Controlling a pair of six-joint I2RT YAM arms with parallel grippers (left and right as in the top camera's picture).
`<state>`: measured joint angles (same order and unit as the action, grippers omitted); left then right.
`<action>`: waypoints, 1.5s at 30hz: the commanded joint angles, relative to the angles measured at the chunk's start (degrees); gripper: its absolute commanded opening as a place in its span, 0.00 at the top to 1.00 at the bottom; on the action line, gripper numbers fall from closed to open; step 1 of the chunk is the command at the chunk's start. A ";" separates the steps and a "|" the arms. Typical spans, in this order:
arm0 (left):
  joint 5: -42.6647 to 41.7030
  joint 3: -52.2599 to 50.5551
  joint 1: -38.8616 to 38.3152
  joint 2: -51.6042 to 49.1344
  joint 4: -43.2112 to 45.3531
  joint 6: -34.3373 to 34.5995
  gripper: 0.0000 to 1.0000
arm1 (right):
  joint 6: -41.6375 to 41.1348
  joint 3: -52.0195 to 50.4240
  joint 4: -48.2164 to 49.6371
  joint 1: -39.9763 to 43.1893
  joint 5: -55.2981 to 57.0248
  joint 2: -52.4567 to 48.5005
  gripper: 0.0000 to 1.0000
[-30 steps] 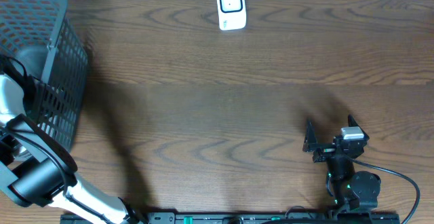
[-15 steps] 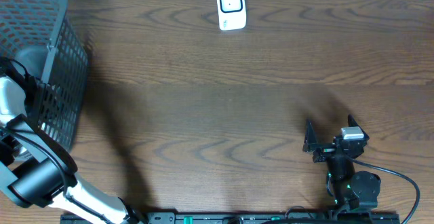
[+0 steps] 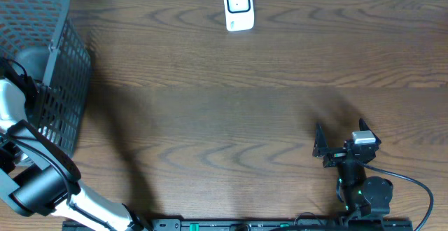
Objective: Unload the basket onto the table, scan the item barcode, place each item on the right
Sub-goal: 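Grasp a packaged item inside the basket with the left gripper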
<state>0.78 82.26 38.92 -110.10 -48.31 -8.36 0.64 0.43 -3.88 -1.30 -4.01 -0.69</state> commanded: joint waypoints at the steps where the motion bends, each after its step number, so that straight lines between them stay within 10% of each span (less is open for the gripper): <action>1: -3.19 -0.35 0.02 0.39 -0.59 2.14 0.93 | 0.26 -0.07 -0.22 0.13 0.46 0.31 0.01; 21: -10.60 1.68 0.02 28.59 18.29 15.96 0.93 | 0.26 -0.07 -0.22 0.13 0.46 0.31 0.01; 33: -19.87 1.68 -0.11 37.57 30.10 36.30 0.93 | 0.26 -0.07 -0.22 0.13 0.46 0.31 0.01; 45: -35.28 1.68 -3.87 38.97 38.69 36.54 0.93 | 0.26 -0.07 -0.22 0.13 0.46 0.31 0.01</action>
<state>-26.26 82.41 37.23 -72.12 -11.86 27.42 0.64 0.43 -3.88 -1.30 -4.01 -0.69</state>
